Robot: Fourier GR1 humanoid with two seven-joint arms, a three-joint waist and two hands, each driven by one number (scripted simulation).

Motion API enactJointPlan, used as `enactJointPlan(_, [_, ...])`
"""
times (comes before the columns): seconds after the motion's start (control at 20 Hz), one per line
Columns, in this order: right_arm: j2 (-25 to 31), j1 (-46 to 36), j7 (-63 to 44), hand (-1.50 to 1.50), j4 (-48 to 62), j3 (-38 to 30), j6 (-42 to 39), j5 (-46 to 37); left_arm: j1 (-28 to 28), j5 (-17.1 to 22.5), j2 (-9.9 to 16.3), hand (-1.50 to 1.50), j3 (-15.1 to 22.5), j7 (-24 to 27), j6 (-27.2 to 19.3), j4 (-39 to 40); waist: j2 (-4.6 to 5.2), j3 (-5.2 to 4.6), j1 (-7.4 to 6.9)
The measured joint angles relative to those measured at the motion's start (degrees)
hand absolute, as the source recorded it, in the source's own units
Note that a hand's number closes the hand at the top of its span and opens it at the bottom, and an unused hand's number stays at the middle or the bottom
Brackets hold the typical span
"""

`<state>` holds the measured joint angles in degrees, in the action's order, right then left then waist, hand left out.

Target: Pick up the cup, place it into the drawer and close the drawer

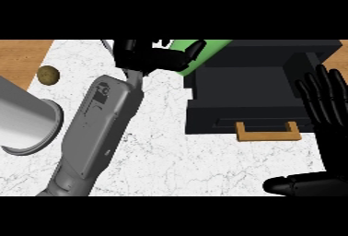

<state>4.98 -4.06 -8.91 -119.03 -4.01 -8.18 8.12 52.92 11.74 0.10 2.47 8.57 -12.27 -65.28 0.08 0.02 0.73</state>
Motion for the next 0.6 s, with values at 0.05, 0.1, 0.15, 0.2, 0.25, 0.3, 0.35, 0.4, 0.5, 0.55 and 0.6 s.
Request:
enactJointPlan(0.05, [0.0, -0.3, 0.2, -1.50, 0.4, -0.3, 0.0, 0.2, 1.1, 0.0, 0.0, 1.50, 0.7, 0.2, -0.8, 1.3, 0.00, 0.00, 0.03])
enactJointPlan(0.1, [0.4, -0.1, 0.1, -1.50, 0.3, -0.8, -0.4, 0.6, 2.1, 0.2, 0.0, 1.50, 1.3, 0.1, -1.8, 2.6, 0.01, -0.01, 0.09])
enactJointPlan(0.15, [0.5, -0.5, 0.0, -1.50, 0.4, -0.9, -0.2, 0.6, 2.9, 0.5, -0.1, 1.50, 2.2, 0.1, -2.6, 3.6, 0.01, 0.00, 0.10])
enactJointPlan(0.2, [0.5, -1.3, -0.5, -1.50, 0.7, -0.8, 0.0, 0.5, 3.9, 1.4, -0.1, 1.50, 3.4, 1.1, -3.7, 5.6, 0.05, 0.00, 0.26])
enactJointPlan(0.25, [0.2, -0.6, 0.0, -1.50, 0.7, -0.3, -0.1, 0.1, 4.9, 2.0, -0.1, 1.50, 3.9, 1.0, -4.5, 6.7, 0.05, -0.01, 0.28])
enactJointPlan(0.3, [0.6, -0.6, 0.3, -1.50, 0.8, -0.8, -0.6, 0.9, 5.5, 2.8, -0.1, 1.50, 4.7, 2.5, -5.3, 8.9, 0.11, 0.00, 0.52])
enactJointPlan(0.35, [0.4, -0.1, 0.4, -1.50, 0.6, -0.7, -0.8, 1.1, 7.1, 3.6, -0.1, 1.50, 5.1, 2.6, -6.1, 10.7, 0.12, 0.00, 0.64])
enactJointPlan(0.4, [0.6, -0.3, 0.3, -1.50, 0.8, -0.9, -0.8, 1.1, 7.9, 4.1, -0.1, 1.50, 5.1, 3.0, -6.2, 12.2, 0.12, 0.00, 0.58])
enactJointPlan(0.5, [0.3, 0.0, 0.3, -1.50, 0.5, -0.6, -0.7, 0.9, 9.9, 5.2, -0.1, 1.50, 6.0, 4.0, -7.5, 15.5, 0.15, 0.00, 0.73])
enactJointPlan(0.55, [0.8, -0.3, 0.0, -1.50, 0.7, -1.4, -1.0, 1.7, 10.5, 6.1, -0.1, 1.50, 6.6, 4.7, -7.9, 16.9, 0.17, 0.00, 0.77])
enactJointPlan(0.6, [0.4, -0.5, 0.4, -1.50, 0.7, -0.8, -0.6, 0.9, 11.7, 6.9, -0.1, 1.50, 6.9, 5.4, -8.1, 18.8, 0.20, 0.01, 0.88])
